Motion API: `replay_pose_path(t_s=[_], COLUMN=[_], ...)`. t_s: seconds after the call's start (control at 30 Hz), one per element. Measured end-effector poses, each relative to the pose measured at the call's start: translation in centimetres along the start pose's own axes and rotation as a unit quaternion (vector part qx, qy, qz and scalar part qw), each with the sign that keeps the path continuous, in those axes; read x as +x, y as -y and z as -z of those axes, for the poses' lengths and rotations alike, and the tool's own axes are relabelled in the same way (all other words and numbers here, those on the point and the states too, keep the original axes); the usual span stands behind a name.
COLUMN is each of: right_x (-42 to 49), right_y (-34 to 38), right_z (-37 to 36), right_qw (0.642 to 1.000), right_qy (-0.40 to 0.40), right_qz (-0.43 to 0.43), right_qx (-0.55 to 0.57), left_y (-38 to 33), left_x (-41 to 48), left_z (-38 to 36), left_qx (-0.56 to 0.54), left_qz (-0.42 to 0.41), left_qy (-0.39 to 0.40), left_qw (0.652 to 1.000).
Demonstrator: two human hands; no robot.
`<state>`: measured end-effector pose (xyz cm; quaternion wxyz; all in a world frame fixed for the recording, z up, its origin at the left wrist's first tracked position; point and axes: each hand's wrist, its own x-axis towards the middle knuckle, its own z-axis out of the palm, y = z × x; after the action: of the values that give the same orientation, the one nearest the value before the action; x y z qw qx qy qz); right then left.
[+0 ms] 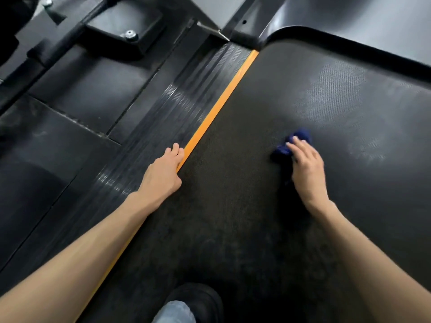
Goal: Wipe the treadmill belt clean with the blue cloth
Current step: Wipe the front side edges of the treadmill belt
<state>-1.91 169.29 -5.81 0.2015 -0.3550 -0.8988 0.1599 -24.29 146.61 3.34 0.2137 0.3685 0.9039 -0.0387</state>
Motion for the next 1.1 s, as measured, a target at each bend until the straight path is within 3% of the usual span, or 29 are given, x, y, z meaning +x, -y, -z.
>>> replay_pose_path(t_s=[0.07,0.1,0.17,0.2,0.27,0.33,0.4,0.47,0.57,0.6,0.67,0.73,0.8,0.87,0.93,0.97,1.03,1.1], right_x=[0.2,-0.2,-2.7,-5.0,-9.7,-10.1,-7.8,-4.7,-3.2,-4.0,-7.9,-12.1,-11.5,-8.5,-6.2,-6.5,-9.7,-12.9], right_y=[1.1,3.3,8.9,11.9,16.0,14.5,9.8,4.2,1.9,3.2,6.1,7.2,5.0,2.6,2.3,3.2,6.2,7.7], right_z=[0.4,0.1,-2.1,-3.2,-4.5,-4.3,-3.2,-1.3,0.8,0.5,0.1,0.8,1.6,2.0,1.9,1.1,-0.1,0.0], right_qw=[0.994,0.992,0.995,0.989,0.943,0.894,0.922,0.976,0.996,0.995,0.979,0.930,0.893,0.932,0.985,0.991,0.982,0.931], right_qy=[-0.043,-0.057,-0.024,0.033,0.167,0.240,0.198,0.111,0.087,0.092,0.152,0.246,0.275,0.225,0.134,0.110,0.121,0.187], right_qz=[-0.102,-0.105,0.007,0.093,0.264,0.363,0.318,0.183,0.038,0.036,0.122,0.263,0.351,0.278,0.101,0.053,0.116,0.303], right_qx=[0.022,0.044,0.095,0.109,0.112,0.104,0.096,0.034,0.002,0.017,0.061,0.072,0.063,0.055,0.044,0.055,0.092,0.085], left_y=[-0.2,-0.4,-0.8,-0.9,-0.7,-0.3,0.0,0.1,0.5,0.6,0.7,0.6,0.6,0.9,1.1,1.1,0.7,0.2], left_x=[0.2,0.2,0.1,-0.1,-0.4,-0.5,-0.5,-0.4,0.1,0.3,0.4,0.3,0.2,0.5,0.9,1.1,1.3,1.3], left_z=[0.1,0.0,-0.3,-0.4,-0.7,-0.7,-0.5,-0.4,-0.1,0.0,0.1,0.0,-0.2,-0.2,0.2,0.5,1.0,1.3], left_qx=[0.011,0.015,0.011,0.007,-0.009,-0.044,-0.063,-0.065,-0.060,-0.060,-0.060,-0.062,-0.064,-0.059,-0.047,-0.036,-0.008,0.009], left_qz=[0.000,0.002,0.009,0.009,0.001,0.000,-0.001,-0.004,-0.005,-0.005,-0.004,-0.001,-0.002,-0.004,0.006,0.013,0.024,0.030], left_qy=[-0.004,-0.004,-0.007,-0.010,-0.022,-0.034,-0.036,-0.019,0.000,0.000,-0.003,-0.006,-0.002,0.012,0.034,0.041,0.046,0.049], left_qw=[1.000,1.000,1.000,1.000,1.000,0.998,0.997,0.998,0.998,0.998,0.998,0.998,0.998,0.998,0.998,0.998,0.999,0.998])
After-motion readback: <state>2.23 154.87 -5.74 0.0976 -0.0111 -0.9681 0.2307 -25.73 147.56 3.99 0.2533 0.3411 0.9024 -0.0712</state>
